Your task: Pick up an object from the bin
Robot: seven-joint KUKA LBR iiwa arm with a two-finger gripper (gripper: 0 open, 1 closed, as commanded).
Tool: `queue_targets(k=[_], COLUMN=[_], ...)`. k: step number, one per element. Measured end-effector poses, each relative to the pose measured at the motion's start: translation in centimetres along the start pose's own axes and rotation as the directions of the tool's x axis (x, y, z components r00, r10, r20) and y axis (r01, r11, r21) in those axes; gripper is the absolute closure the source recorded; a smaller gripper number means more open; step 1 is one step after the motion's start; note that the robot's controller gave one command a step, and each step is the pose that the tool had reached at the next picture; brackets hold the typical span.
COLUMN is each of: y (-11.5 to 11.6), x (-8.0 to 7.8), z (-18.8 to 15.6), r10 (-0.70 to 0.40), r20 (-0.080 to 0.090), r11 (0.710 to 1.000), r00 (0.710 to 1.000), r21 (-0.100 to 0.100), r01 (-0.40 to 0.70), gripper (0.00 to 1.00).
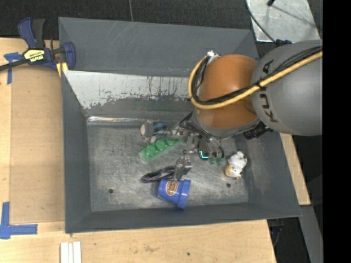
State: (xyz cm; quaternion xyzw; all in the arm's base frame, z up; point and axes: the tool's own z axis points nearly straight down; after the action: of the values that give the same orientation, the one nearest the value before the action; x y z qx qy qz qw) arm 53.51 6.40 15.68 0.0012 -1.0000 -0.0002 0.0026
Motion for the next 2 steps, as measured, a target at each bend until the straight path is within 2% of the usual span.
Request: queue_targets(k=[1, 2], y=[0.0, 0.0], x=[-0.2, -3.7], z=[-0.4, 3.3], r10=[0.002, -0.099], r20=[0.008, 0.016], r11=[1.0, 0.995], r00=[1.0, 0.995], r21=[0.0, 0.001], r01=[-0.002, 0.099], gripper=[0.0, 0.0])
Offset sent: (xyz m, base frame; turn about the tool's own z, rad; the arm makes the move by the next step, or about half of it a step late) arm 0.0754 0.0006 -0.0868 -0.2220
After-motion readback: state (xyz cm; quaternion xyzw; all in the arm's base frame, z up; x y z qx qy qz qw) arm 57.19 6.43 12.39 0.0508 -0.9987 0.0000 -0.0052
